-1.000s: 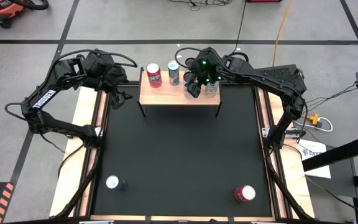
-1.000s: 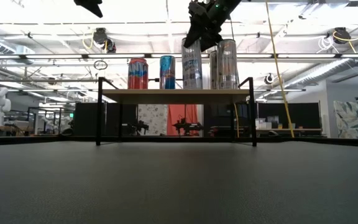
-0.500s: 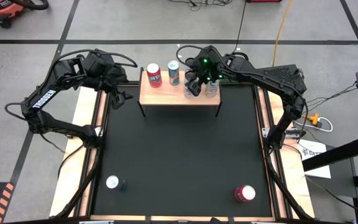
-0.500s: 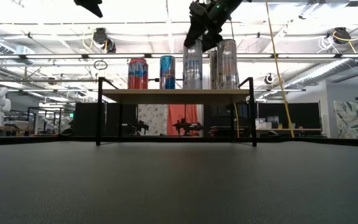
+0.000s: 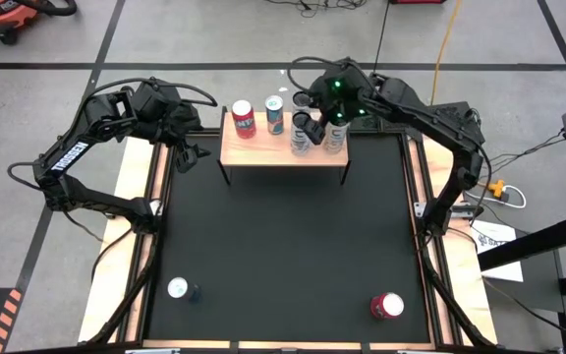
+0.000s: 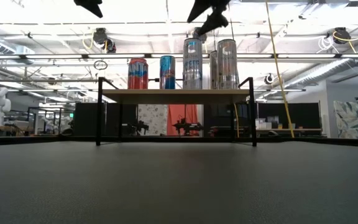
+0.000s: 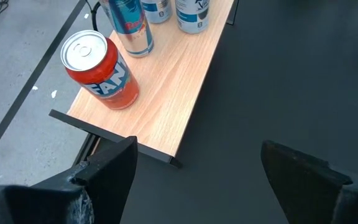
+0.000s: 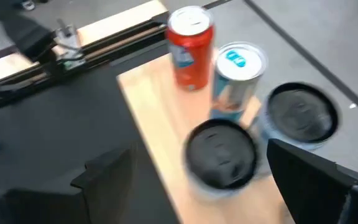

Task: Place canned beverage on shelf
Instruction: Adjust the white-yellow soda can

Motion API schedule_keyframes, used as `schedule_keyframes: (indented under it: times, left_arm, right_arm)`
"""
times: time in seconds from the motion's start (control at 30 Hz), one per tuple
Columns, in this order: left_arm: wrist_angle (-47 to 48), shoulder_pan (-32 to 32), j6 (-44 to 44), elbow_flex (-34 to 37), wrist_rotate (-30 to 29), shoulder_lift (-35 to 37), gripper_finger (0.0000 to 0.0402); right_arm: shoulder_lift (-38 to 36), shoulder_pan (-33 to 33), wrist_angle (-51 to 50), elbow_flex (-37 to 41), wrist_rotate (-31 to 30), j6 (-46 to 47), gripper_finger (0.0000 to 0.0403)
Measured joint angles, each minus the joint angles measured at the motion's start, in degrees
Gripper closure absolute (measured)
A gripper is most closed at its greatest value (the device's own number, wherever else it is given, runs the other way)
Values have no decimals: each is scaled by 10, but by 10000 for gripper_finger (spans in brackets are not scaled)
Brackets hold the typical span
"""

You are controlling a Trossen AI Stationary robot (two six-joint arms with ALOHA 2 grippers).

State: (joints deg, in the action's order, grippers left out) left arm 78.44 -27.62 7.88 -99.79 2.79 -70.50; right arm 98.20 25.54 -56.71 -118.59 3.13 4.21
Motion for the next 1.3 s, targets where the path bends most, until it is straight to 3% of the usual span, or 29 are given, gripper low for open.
schedule_keyframes:
  times: [0.73,1.03,1.3]
  left_arm:
    - [-4,0,0,0,0,0,63]
    - [-131,0,0,0,0,0,63]
    - [-148,0,-44,0,0,0,63]
  right_arm:
    - [0,-43,-14,-10,-1,7,66]
    - [1,-43,-1,-9,-2,8,66]
    - [1,-43,-7,-9,0,70,66]
